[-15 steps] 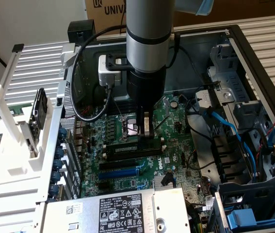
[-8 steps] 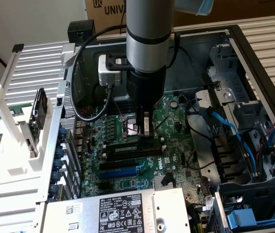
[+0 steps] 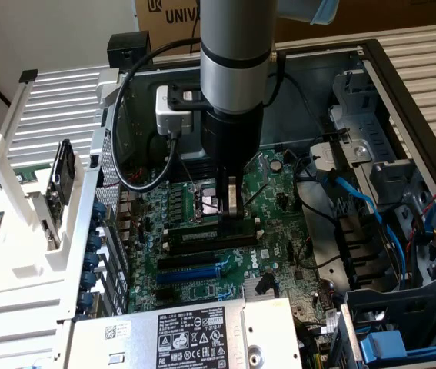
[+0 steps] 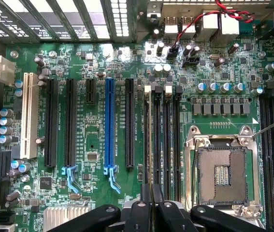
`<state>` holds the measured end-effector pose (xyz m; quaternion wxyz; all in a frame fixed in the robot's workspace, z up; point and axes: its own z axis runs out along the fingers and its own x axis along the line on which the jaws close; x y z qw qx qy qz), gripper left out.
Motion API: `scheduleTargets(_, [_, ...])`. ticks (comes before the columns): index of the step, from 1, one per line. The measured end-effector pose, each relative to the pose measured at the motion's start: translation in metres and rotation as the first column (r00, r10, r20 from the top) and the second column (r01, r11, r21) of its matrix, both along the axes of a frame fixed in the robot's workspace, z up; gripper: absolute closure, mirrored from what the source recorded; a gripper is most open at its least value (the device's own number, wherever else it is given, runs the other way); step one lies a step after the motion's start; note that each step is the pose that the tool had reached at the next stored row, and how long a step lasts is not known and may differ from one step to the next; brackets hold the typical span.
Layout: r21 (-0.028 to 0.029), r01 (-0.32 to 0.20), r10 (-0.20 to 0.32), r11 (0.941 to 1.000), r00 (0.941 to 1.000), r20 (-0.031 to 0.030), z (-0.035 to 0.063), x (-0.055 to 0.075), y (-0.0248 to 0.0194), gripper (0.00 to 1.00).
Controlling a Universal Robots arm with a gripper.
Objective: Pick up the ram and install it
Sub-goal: 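Insert the ram into the slot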
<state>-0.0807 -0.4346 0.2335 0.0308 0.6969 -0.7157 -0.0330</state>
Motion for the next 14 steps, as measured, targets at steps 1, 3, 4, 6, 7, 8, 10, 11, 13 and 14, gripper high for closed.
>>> scheduleTargets(1, [-0.0015,0.0,0.0,1.0,1.0,-0.0001,0.0,0.0,0.0,0.88])
scheduleTargets(3, [-0.0039,0.001,-0.001,1.0,1.0,-0.0001,0.0,0.0,0.0,0.88])
scheduleTargets(4, [-0.0044,0.001,-0.001,1.0,1.0,-0.0001,0.0001,0.0,0.0,0.88])
scheduleTargets(6, [-0.0047,0.001,-0.001,1.0,1.0,-0.0001,0.0001,0.0,0.0003,0.88])
scheduleTargets(7, [-0.0047,0.001,-0.001,1.0,1.0,-0.0001,0.0,0.0,0.0004,0.88])
scheduleTargets(8, [-0.0046,0.001,-0.001,1.0,1.0,0.0,0.0,0.0,0.0005,0.88])
scheduleTargets(10, [-0.0046,0.001,-0.001,1.0,1.0,0.0,0.0,0.0,0.0006,0.88])
scheduleTargets(11, [-0.0046,0.001,-0.001,1.0,1.0,0.0,0.0,0.0,0.0009,0.88])
scheduleTargets(13, [-0.0047,0.001,-0.001,1.0,1.0,0.0,0.0,0.0,0.0012,0.88])
scheduleTargets(14, [-0.0047,0.002,-0.002,1.0,1.0,0.0,0.0,0.0,0.0015,0.88])
